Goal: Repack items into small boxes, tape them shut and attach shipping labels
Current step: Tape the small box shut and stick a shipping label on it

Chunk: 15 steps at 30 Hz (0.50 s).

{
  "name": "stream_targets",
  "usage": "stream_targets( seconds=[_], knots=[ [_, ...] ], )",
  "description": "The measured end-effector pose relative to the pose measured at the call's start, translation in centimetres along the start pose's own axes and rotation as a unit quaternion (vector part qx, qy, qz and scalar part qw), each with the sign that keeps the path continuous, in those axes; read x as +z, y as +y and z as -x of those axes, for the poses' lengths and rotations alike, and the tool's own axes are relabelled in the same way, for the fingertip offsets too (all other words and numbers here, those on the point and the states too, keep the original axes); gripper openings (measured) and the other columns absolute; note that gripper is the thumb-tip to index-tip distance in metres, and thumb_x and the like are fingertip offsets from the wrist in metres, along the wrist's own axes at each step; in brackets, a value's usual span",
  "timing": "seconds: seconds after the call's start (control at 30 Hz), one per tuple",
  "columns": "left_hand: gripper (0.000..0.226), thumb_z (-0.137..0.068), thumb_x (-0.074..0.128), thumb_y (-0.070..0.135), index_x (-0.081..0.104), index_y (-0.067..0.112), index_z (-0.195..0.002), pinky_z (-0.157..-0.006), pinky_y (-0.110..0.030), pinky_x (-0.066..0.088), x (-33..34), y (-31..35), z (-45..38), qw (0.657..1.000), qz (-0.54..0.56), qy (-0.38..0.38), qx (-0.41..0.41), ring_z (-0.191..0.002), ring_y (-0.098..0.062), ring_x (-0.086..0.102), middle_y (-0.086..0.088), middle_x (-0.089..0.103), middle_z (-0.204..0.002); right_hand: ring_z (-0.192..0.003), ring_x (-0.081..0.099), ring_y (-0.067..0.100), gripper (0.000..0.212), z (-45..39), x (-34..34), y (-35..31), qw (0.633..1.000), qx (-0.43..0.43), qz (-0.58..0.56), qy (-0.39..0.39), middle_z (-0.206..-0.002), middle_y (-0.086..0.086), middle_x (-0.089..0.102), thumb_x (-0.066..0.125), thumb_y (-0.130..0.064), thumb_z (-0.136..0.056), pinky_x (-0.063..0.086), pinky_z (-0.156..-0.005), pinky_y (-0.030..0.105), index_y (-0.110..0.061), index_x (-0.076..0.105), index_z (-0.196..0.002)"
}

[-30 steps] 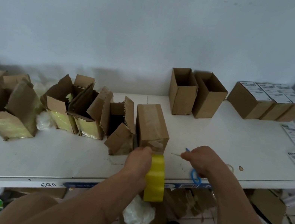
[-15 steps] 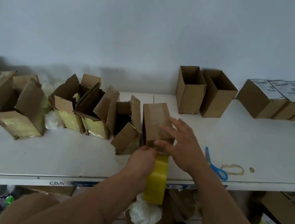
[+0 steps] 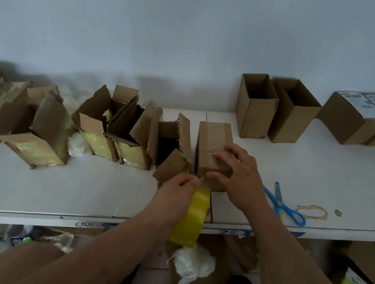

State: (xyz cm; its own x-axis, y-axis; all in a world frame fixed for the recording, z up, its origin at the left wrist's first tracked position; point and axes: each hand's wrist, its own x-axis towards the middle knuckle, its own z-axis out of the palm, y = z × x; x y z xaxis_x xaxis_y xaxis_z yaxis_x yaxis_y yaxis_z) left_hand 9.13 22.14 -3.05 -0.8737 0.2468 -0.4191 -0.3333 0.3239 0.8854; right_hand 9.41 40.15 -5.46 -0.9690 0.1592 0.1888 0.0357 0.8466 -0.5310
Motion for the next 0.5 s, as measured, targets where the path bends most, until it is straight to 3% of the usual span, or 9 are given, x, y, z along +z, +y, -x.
stream_targets(
  seconds=[0.07,0.13,0.2,0.27,0.37,0.43,0.5],
  knots=[
    [0.02,-0.101,0.047,0.043,0.061,0.033,-0.111,-0.09,-0.035,0.048,-0.2,0.4,0.3,0.999,-0.042,-0.003,0.033,-0.097,-0.013,0.056,0.007,0.059,-0.106,-0.13,0.031,0.019,0.043,0.0,-0.1,-0.4,1.0,0.007,-0.016,0.005,-0.147,-0.005,0.038,0.063,-0.049,-0.088,0.035,-0.106,0.036,-0.031,0.058,-0.127],
    [0.024,-0.102,0.046,0.041,0.062,0.032,-0.117,-0.092,-0.032,0.045,-0.1,0.5,0.3,0.995,-0.078,0.016,0.067,-0.095,-0.01,0.052,0.004,0.052,-0.115,-0.128,0.036,0.014,0.033,0.3,-0.7,-1.2,0.996,0.009,-0.063,0.057,-0.14,-0.007,0.046,0.057,-0.045,-0.094,0.034,-0.104,0.033,-0.029,0.062,-0.122],
    [0.025,-0.102,0.046,0.037,0.063,0.029,-0.119,-0.089,-0.026,0.039,0.0,0.4,0.4,0.99,-0.094,0.033,0.095,-0.093,-0.008,0.048,0.001,0.044,-0.118,-0.11,0.05,0.007,0.022,0.9,-1.6,-2.5,0.986,0.011,-0.129,0.11,-0.119,-0.01,0.057,0.053,-0.039,-0.097,0.039,-0.092,0.024,-0.028,0.064,-0.113],
    [0.021,-0.102,0.047,0.033,0.064,0.028,-0.114,-0.08,-0.019,0.036,0.0,0.3,0.5,0.988,-0.08,0.037,0.126,-0.094,-0.004,0.047,0.004,0.045,-0.116,-0.092,0.056,0.001,0.016,2.0,-2.2,-4.0,0.982,0.034,-0.172,0.073,-0.101,-0.012,0.06,0.05,-0.04,-0.098,0.043,-0.078,0.017,-0.031,0.06,-0.107],
    [0.012,-0.102,0.048,0.031,0.06,0.033,-0.101,-0.077,-0.017,0.037,0.1,0.1,0.5,0.985,-0.044,0.026,0.163,-0.097,-0.004,0.05,0.008,0.049,-0.112,-0.094,0.054,-0.005,0.023,3.8,-1.5,-4.9,0.972,0.105,-0.206,-0.031,-0.103,-0.017,0.057,0.052,-0.042,-0.097,0.042,-0.078,0.013,-0.033,0.058,-0.117],
    [0.011,-0.102,0.048,0.03,0.058,0.033,-0.101,-0.076,-0.014,0.036,0.1,-0.2,0.4,0.985,-0.042,0.019,0.169,-0.097,-0.002,0.049,0.011,0.048,-0.11,-0.097,0.053,-0.004,0.026,4.4,-1.0,-4.9,0.964,0.133,-0.23,-0.029,-0.107,-0.016,0.057,0.058,-0.036,-0.096,0.043,-0.082,0.014,-0.029,0.06,-0.12],
    [0.01,-0.102,0.048,0.03,0.058,0.031,-0.103,-0.073,-0.009,0.034,0.2,-0.3,0.4,0.983,-0.046,0.015,0.176,-0.094,0.002,0.048,0.014,0.046,-0.108,-0.096,0.055,-0.002,0.017,4.7,-1.0,-5.0,0.958,0.145,-0.246,-0.015,-0.105,-0.013,0.059,0.062,-0.03,-0.094,0.044,-0.082,0.014,-0.028,0.063,-0.11]
  ],
)
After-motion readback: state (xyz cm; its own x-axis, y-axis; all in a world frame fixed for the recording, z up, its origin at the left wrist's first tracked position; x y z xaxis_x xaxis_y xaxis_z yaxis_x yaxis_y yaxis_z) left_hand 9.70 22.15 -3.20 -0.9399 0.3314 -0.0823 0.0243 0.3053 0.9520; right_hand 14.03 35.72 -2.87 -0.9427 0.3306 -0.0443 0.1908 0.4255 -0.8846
